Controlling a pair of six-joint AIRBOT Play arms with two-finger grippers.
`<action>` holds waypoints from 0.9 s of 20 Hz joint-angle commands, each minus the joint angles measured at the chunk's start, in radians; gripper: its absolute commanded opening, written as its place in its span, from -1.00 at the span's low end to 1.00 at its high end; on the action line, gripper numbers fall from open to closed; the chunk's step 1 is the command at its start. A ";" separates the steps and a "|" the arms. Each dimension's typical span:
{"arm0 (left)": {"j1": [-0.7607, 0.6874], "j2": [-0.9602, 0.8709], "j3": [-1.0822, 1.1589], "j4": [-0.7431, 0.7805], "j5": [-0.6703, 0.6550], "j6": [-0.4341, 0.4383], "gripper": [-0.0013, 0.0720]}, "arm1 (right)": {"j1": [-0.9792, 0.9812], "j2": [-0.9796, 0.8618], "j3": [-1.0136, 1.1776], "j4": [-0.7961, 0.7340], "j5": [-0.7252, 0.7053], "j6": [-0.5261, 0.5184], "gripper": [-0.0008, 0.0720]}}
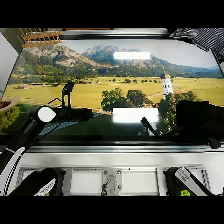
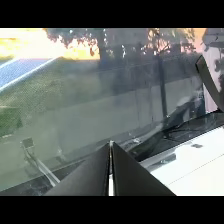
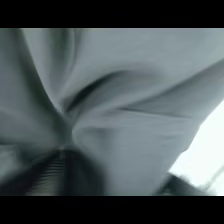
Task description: Fold the clothes and pants, and hang the long-sleeved shirts on hangers.
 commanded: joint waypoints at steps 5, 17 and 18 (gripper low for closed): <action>-0.001 -0.001 0.000 0.002 -0.006 0.002 -0.95 | -0.037 0.197 0.183 -0.309 -0.024 -0.105 0.78; -0.001 -0.001 0.000 0.002 0.031 0.002 -0.95 | 0.729 0.401 0.065 0.283 -0.003 -0.466 0.78; -0.001 -0.001 0.000 0.002 0.029 0.002 -0.95 | 0.800 0.392 0.057 0.282 -0.003 -0.466 0.78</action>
